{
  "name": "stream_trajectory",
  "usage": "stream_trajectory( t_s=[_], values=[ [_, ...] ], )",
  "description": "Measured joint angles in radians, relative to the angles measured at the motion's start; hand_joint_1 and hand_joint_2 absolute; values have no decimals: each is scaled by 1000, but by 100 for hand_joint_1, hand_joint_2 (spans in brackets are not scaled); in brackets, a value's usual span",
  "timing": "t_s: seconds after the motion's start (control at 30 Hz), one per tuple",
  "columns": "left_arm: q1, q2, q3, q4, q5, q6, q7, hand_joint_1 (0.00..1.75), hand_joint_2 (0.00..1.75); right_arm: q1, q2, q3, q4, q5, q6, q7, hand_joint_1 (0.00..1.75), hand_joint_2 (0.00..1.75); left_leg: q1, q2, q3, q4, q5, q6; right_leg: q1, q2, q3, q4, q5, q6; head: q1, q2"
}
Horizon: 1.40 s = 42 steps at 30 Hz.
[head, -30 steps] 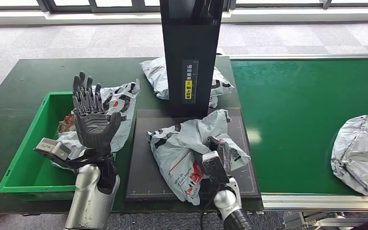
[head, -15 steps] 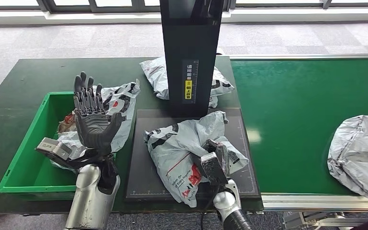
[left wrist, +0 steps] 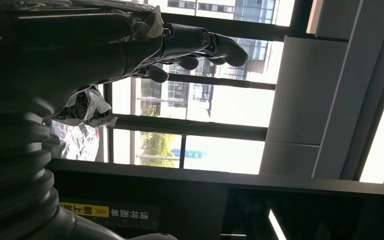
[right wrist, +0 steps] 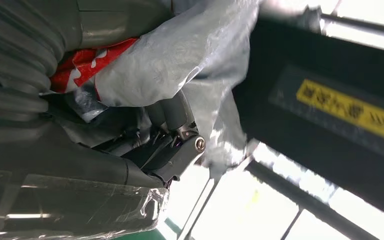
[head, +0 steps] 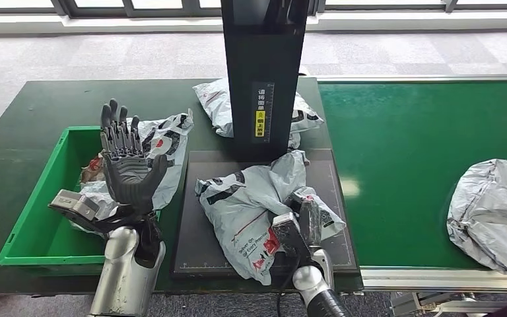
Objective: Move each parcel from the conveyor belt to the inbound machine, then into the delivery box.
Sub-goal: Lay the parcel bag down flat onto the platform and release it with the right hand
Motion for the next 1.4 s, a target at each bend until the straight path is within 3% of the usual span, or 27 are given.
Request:
stream_trajectory(
  t_s=[0.07,0.2,0.37,0.63,1.4],
  values=[
    [0,0,0,0,0,3,0,0,175,7,0,0,-28,10,-51,0,0,175,0,0,0,0,0,0,0,0,0,0,0,0,0,0],
    [0,0,0,0,0,5,0,0,175,33,-1,-3,-93,66,-84,0,0,0,0,0,0,0,0,0,0,0,0,0,0,0,0,0],
    [1,0,0,-1,-1,9,0,0,175,104,18,-65,-272,222,-93,0,0,0,0,-1,0,0,0,0,0,-1,0,0,0,0,0,0],
    [2,0,0,-8,-13,11,0,0,175,156,30,-156,-489,271,-93,1,0,0,0,0,-1,0,0,0,-1,0,-1,0,0,1,0,0],
    [2,0,0,-9,-18,11,0,0,175,169,30,-179,-571,274,-93,1,0,0,0,0,0,0,2,0,0,0,0,0,2,0,0,0]
  ],
)
